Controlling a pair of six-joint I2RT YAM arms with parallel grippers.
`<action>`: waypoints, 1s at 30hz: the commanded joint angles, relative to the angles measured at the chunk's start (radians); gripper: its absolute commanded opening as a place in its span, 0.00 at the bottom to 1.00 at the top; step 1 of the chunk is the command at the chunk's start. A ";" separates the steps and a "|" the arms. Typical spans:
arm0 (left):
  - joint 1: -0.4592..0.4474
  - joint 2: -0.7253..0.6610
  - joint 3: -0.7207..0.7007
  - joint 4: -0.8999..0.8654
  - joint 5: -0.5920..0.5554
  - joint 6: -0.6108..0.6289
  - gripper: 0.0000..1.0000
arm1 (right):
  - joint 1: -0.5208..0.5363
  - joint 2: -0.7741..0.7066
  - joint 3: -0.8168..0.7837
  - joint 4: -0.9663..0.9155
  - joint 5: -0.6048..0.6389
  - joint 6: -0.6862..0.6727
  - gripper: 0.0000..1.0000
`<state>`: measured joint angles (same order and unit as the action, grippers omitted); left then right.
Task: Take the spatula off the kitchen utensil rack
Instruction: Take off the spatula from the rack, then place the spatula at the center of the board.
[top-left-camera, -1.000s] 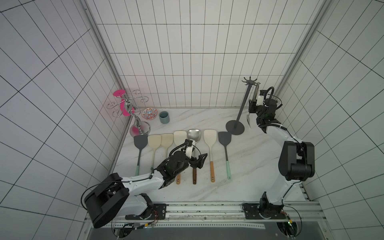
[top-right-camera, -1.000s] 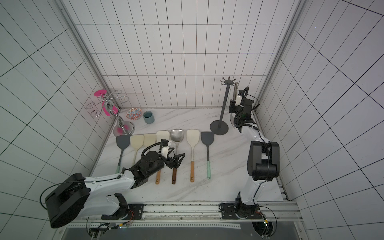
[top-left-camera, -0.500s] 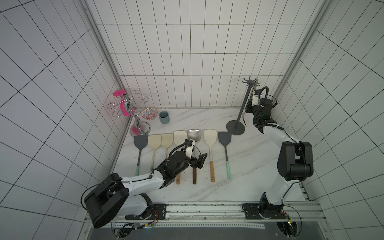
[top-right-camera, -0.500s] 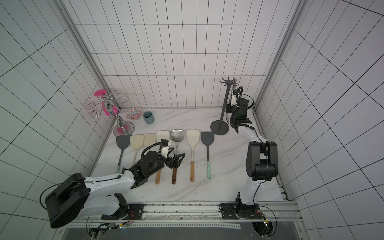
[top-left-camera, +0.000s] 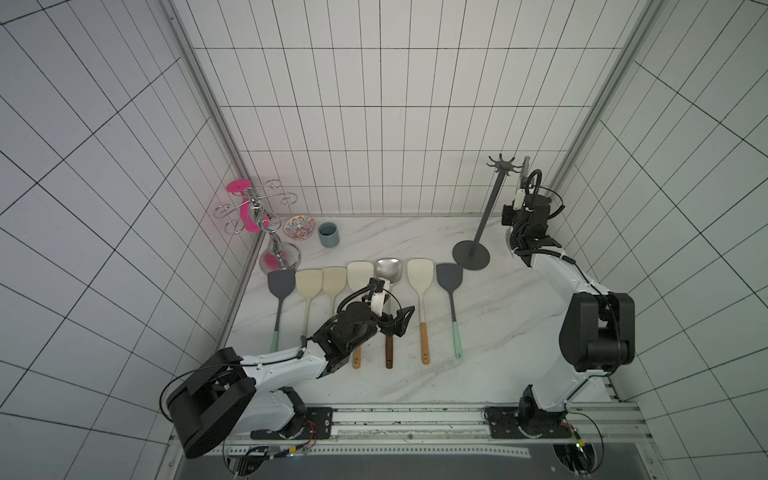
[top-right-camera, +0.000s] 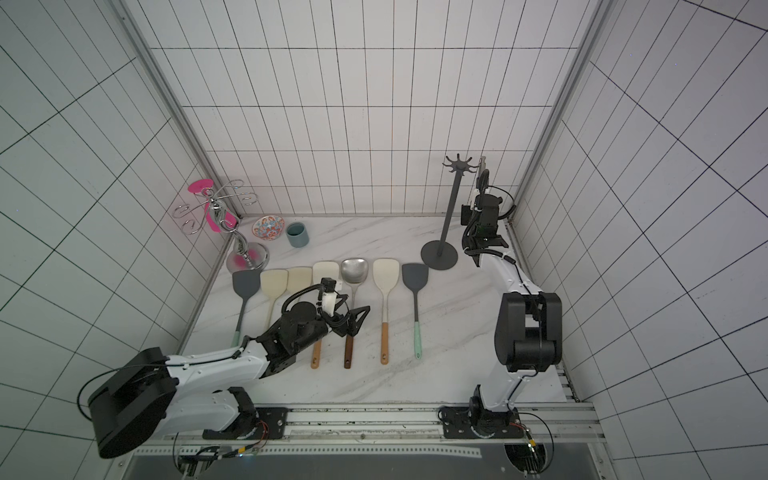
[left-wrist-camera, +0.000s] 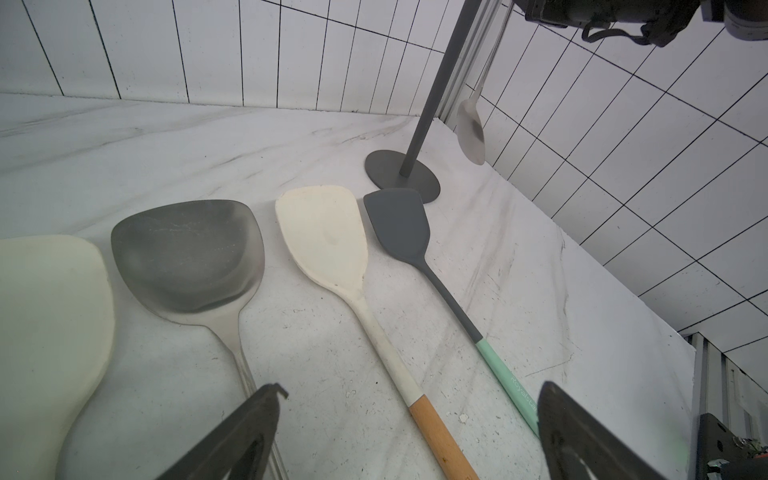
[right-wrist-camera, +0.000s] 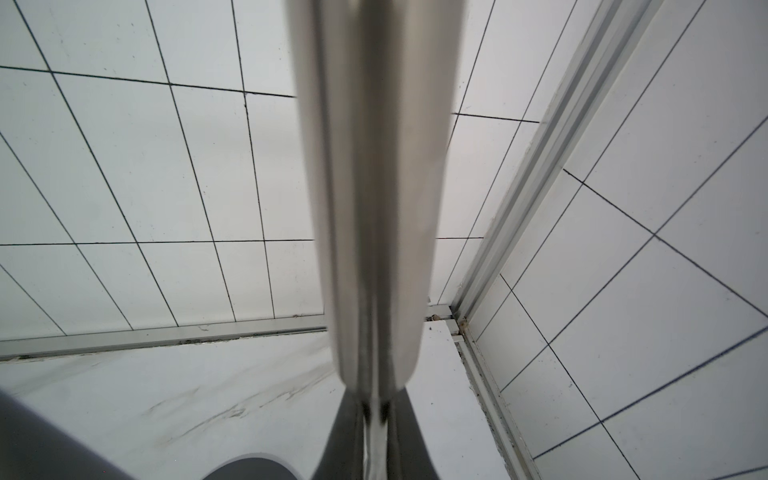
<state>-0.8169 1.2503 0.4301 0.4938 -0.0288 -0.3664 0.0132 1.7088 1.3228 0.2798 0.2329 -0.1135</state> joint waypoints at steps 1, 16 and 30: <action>0.004 -0.012 0.015 0.001 -0.011 0.006 0.97 | -0.010 -0.047 0.118 -0.002 0.066 0.004 0.00; 0.004 -0.033 0.003 -0.010 -0.075 0.043 0.97 | -0.053 -0.395 -0.219 0.018 -0.105 0.146 0.00; 0.004 -0.088 0.043 -0.124 -0.149 0.002 0.98 | -0.015 -0.699 -0.498 0.043 -0.526 0.356 0.00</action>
<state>-0.8169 1.2121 0.4248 0.4385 -0.1394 -0.3439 -0.0219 1.0508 0.8856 0.2440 -0.1638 0.2001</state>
